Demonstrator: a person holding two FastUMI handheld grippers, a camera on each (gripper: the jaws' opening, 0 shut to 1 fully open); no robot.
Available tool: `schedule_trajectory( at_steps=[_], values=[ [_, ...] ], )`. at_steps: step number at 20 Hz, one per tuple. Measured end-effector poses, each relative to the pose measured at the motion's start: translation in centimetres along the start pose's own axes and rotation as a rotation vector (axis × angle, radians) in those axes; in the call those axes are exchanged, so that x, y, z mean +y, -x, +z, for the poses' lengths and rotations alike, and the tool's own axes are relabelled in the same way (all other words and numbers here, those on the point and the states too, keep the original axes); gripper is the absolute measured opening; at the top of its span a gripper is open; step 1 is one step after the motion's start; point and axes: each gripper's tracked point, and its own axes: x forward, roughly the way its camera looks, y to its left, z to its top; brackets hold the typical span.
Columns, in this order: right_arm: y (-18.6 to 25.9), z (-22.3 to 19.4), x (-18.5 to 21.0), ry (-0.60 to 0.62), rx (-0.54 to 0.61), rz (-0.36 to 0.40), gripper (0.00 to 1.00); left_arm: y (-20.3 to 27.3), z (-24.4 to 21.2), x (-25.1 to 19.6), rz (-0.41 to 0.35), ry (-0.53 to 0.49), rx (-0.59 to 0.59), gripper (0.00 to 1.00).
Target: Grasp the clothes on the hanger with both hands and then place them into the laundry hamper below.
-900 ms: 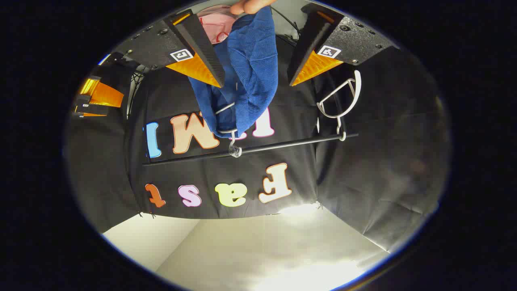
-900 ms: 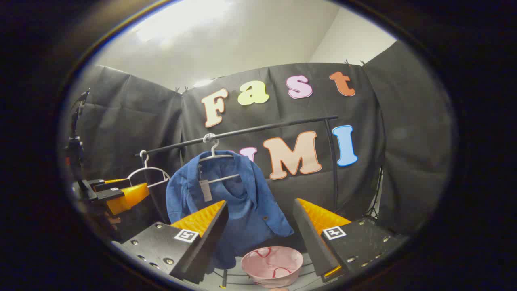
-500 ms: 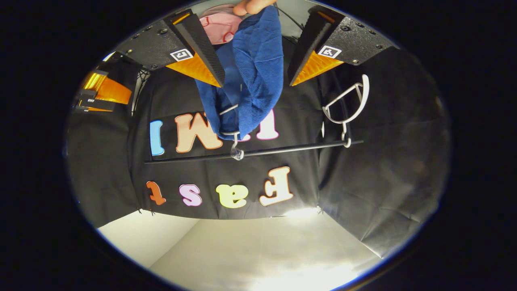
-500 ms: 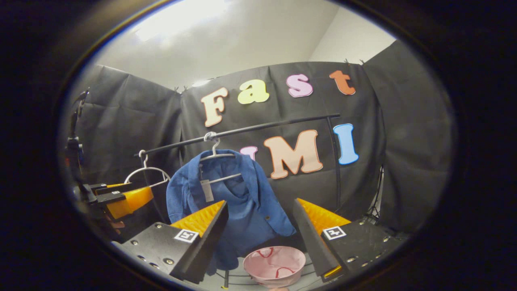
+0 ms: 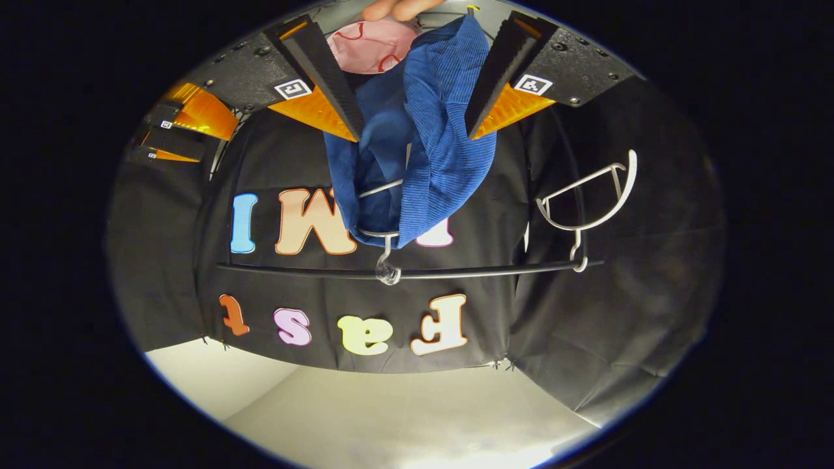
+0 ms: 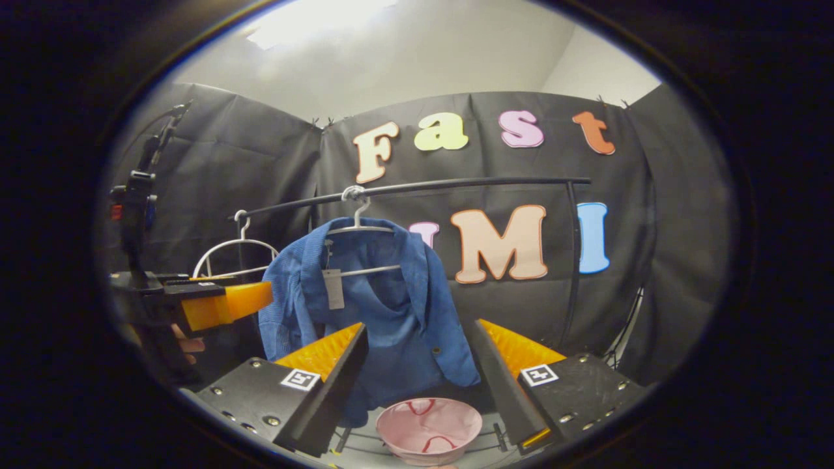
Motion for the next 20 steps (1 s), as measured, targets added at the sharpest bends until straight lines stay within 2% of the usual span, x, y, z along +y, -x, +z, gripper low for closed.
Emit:
schedule_trajectory(
  at_steps=[2,3,5,6,8,9,10,11,14,15,16,18,19,20],
  values=[
    [-1.6,-0.7,-0.2,0.001,0.015,0.033,0.96,-1.1,-0.9,-0.7,0.025,-0.012,0.021,1.00],
    [-2.6,-1.0,-0.3,0.003,0.021,0.053,0.93,-1.7,-1.4,-1.0,0.033,-0.016,0.032,1.00],
    [-4.0,-1.7,-0.8,0.006,0.040,0.074,0.93,-2.7,-1.8,-1.6,0.053,-0.024,0.047,1.00],
    [-4.7,-2.0,-1.0,0.004,0.046,0.086,0.96,-3.4,-2.0,-1.6,0.066,-0.027,0.050,0.97],
    [-6.1,-2.6,-1.4,-0.002,0.065,0.104,0.96,-4.6,-2.3,-1.9,0.088,-0.029,0.061,1.00],
    [-6.8,-2.9,-1.6,-0.011,0.076,0.116,0.93,-5.2,-2.4,-1.9,0.099,-0.027,0.067,1.00],
    [-7.4,-3.2,-1.7,-0.021,0.085,0.126,0.96,-5.8,-2.6,-1.9,0.112,-0.026,0.073,1.00],
    [-8.0,-3.4,-1.8,-0.031,0.093,0.136,0.93,-6.4,-3.0,-1.7,0.128,-0.029,0.081,1.00],
    [-9.6,-4.0,-2.1,-0.047,0.102,0.163,0.96,-8.1,-4.3,-0.8,0.178,-0.043,0.108,1.00],
    [-10.0,-4.2,-2.1,-0.047,0.104,0.167,0.96,-8.6,-4.9,-0.6,0.193,-0.049,0.123,0.93],
    [-10.5,-4.5,-2.2,-0.047,0.108,0.171,0.96,-9.0,-5.5,-0.3,0.206,-0.051,0.135,1.00],
    [-11.7,-5.1,-2.2,-0.057,0.115,0.181,0.96,-9.9,-6.4,0.6,0.233,-0.049,0.153,1.00],
    [-12.3,-5.4,-2.2,-0.067,0.121,0.183,0.96,-10.2,-6.6,1.1,0.244,-0.053,0.156,0.96],
    [-13.0,-5.5,-2.1,-0.077,0.123,0.187,0.96,-10.6,-6.8,1.4,0.250,-0.060,0.157,0.99]
  ],
)
